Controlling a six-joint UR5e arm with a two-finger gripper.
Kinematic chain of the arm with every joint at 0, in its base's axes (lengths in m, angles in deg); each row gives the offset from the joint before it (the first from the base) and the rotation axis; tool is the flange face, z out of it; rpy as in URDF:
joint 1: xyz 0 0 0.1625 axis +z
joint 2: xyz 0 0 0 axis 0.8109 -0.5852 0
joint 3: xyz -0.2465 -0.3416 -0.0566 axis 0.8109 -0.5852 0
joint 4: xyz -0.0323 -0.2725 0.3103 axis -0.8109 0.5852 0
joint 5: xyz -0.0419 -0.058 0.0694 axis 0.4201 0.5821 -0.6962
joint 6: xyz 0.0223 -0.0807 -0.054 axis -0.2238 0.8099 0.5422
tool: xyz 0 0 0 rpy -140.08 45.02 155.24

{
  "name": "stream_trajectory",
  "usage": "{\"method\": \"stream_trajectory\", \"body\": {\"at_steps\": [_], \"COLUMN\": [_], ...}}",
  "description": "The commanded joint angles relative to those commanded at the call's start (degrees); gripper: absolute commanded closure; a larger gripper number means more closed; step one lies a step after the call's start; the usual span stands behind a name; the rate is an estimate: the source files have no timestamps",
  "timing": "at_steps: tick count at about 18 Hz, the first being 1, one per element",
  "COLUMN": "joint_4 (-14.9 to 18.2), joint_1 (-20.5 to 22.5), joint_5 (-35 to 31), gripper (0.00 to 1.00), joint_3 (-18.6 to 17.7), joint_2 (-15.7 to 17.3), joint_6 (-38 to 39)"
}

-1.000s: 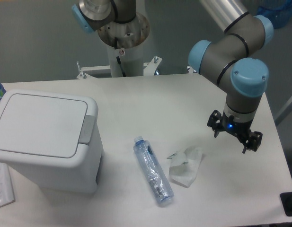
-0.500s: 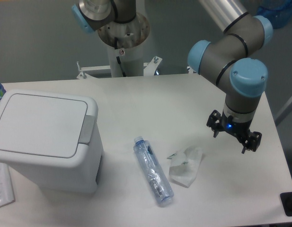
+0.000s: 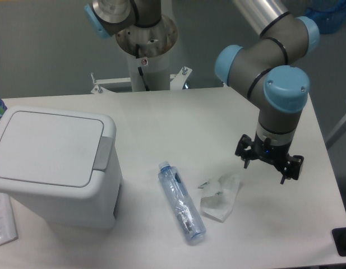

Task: Open the trash can
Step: 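Move the open gripper over the bottle toward the trash can lid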

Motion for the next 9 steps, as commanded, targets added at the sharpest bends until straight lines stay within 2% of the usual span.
{"method": "stream_trajectory", "body": {"at_steps": [5, 9], "joint_4": [-1.1, -1.1], "joint_1": [-2.5, -2.9], "joint_5": [5.5, 16.0], "gripper": [0.0, 0.0], "joint_3": [-0.3, -0.5], "joint_2": [3.7, 5.8], "joint_6": [7.0, 11.4]}}
